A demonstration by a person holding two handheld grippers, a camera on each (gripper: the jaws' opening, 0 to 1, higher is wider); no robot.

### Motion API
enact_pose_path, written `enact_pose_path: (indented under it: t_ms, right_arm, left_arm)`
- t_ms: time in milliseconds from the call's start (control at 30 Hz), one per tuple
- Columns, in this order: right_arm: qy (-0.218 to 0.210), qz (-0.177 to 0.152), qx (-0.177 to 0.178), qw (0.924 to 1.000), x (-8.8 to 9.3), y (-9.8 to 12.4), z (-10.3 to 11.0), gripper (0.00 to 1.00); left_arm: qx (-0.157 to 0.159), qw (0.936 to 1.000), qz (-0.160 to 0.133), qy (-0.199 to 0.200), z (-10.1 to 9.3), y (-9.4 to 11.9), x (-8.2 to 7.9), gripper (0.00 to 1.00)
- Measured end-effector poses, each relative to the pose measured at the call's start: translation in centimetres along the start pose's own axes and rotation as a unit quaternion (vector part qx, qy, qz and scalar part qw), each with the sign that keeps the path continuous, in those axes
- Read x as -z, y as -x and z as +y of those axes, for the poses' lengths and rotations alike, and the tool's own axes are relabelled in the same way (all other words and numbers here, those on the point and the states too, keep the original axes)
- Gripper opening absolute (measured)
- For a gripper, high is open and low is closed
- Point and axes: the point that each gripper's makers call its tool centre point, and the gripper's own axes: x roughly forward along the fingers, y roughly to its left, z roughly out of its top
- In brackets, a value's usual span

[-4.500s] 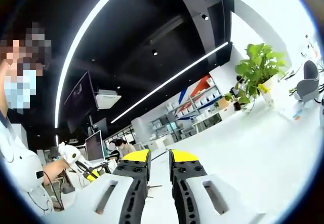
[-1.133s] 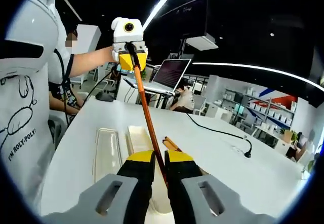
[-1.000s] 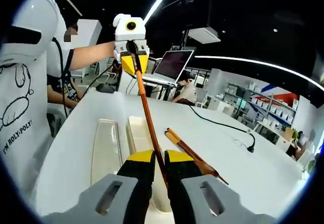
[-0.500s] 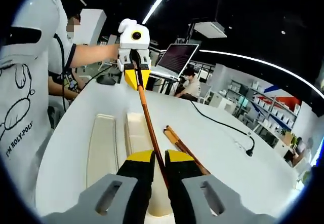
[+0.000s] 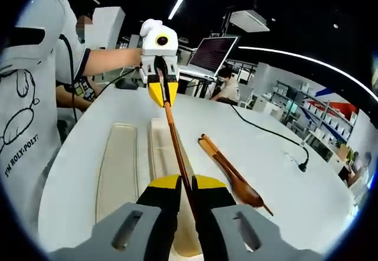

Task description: Arrange the utensils inside the cutlery case until each visible utensil rests in its matching compartment.

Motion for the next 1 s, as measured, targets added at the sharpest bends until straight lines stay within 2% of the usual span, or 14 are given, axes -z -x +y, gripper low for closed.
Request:
enact_pose_path:
  t_ms: [233, 433, 633, 900, 1000]
  right_arm:
    - [-0.006, 0.002, -0.003, 1.0000, 0.4, -0.2, -0.1, 0.06]
    - [0.000, 0.008, -0.007, 0.9999, 0.8, -0.4, 0.0, 0.08]
    - [-0.013, 0.010, -0.004, 0.9998, 1.2, -0.4, -0.1, 0.12]
    - [-0.018, 0.012, -0.005, 0.9998, 1.6, -0.7, -0.3, 0.11]
    - [-0.014, 0.014, -0.008, 0.9998, 1.6, -0.9, -0.1, 0.08]
  left_arm:
    - [0.002, 0.9998, 0.008, 0.017, 0.2, -0.4, 1.4, 0.06]
    - [-0.011, 0.9993, 0.020, 0.029, 0.8, -0.4, 2.6, 0.08]
    - [-0.009, 0.9992, 0.017, 0.035, 0.5, -0.5, 2.6, 0.10]
    - [-0.010, 0.9990, 0.015, 0.041, 0.2, -0.8, 2.7, 0.10]
    - [-0.015, 0.9986, 0.013, 0.048, 0.3, -0.7, 2.9, 0.10]
